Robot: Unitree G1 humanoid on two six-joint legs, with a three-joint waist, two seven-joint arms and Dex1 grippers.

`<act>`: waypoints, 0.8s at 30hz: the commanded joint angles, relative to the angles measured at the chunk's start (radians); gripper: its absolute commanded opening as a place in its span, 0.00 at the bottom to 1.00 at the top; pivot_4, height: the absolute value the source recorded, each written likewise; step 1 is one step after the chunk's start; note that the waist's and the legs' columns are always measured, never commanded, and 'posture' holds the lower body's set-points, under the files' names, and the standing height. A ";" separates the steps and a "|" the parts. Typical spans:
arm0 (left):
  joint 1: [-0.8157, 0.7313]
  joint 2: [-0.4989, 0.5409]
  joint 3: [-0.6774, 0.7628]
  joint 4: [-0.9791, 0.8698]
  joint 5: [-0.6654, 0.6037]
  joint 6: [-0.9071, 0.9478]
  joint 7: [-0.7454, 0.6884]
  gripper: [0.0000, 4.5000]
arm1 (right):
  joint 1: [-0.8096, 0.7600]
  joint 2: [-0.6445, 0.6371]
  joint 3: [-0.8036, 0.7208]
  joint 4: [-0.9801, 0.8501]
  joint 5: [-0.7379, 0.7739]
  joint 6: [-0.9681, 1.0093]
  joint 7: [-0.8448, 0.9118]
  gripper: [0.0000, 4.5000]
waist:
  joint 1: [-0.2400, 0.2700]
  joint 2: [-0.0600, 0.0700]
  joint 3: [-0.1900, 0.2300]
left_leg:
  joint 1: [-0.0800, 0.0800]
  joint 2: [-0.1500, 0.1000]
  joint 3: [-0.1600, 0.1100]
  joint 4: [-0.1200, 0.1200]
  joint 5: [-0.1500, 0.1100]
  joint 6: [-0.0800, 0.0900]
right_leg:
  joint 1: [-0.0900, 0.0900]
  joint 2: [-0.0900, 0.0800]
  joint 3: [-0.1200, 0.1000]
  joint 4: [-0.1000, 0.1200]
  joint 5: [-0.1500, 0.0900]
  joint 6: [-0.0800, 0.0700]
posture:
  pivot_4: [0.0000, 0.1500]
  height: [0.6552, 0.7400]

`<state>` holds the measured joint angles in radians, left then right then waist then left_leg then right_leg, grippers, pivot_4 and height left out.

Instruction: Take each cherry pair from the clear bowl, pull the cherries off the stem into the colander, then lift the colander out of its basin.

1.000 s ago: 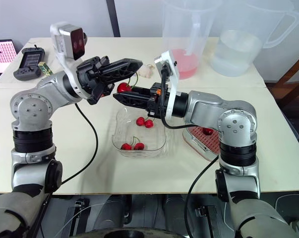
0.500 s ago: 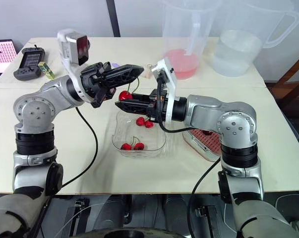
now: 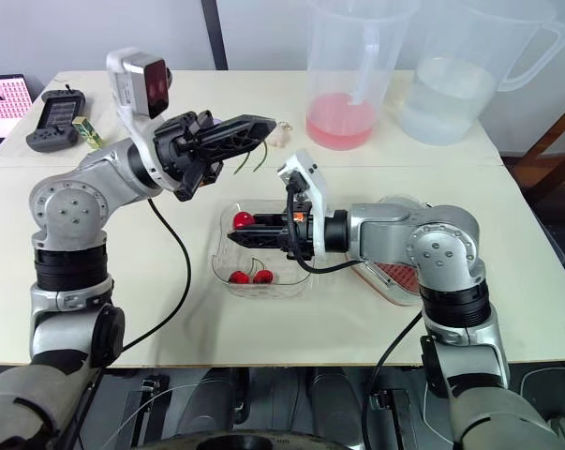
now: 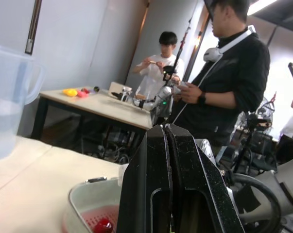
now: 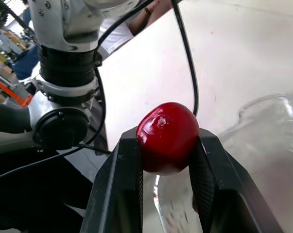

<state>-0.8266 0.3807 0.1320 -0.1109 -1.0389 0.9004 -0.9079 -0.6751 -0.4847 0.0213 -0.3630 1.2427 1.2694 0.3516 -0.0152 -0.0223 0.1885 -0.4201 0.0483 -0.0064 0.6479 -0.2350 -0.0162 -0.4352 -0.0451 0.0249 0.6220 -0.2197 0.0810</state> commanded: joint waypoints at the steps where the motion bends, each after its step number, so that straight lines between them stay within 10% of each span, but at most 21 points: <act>1: -0.007 0.002 0.017 -0.030 -0.016 -0.021 0.000 0.00 | 0.005 -0.041 -0.075 -0.045 0.053 -0.010 0.022 0.18 | 0.000 0.000 0.000 | 0.000 0.000 0.000 0.000 0.000 0.000 | 0.000 0.000 0.000 0.000 0.000 0.000 | 1.00 1.00; 6: 0.004 0.028 0.025 -0.020 -0.002 -0.030 -0.013 0.00 | 0.020 -0.249 -0.187 -0.063 0.035 -0.025 0.145 0.18 | 0.004 0.000 0.000 | 0.000 0.000 0.000 0.000 0.000 0.000 | 0.000 0.000 0.000 -0.001 0.000 0.000 | 1.00 1.00; 15: 0.076 0.109 -0.002 -0.023 0.065 -0.068 -0.072 0.00 | 0.225 -0.880 -0.061 0.075 -0.502 -0.320 0.555 0.18 | 0.001 0.000 0.000 | 0.000 0.000 0.001 -0.001 0.000 0.000 | 0.000 -0.001 0.000 -0.004 0.000 -0.001 | 1.00 1.00; 21: 0.123 0.107 -0.048 -0.052 0.116 -0.100 -0.088 0.00 | 0.284 -0.908 0.022 0.133 -0.686 -0.441 0.631 0.18 | -0.002 0.001 0.000 | 0.002 0.000 0.003 0.000 0.000 0.000 | 0.000 -0.001 0.001 -0.003 0.000 -0.001 | 1.00 1.00; 24: 0.139 0.117 -0.051 -0.062 0.127 -0.110 -0.092 0.00 | 0.266 -0.895 0.030 0.125 -0.717 -0.401 0.620 0.48 | 0.001 0.001 0.000 | 0.001 0.000 0.003 -0.001 0.000 0.000 | 0.000 -0.001 0.001 -0.003 0.000 -0.001 | 1.00 1.00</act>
<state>-0.6868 0.4882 0.0698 -0.1345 -0.9151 0.8126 -0.9903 -0.3870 -1.3779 0.0706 -0.2289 0.5485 0.8545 0.9717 -0.0143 -0.0215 0.1886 -0.4188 0.0481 -0.0035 0.6473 -0.2351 -0.0163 -0.4352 -0.0458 0.0263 0.6194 -0.2199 0.0802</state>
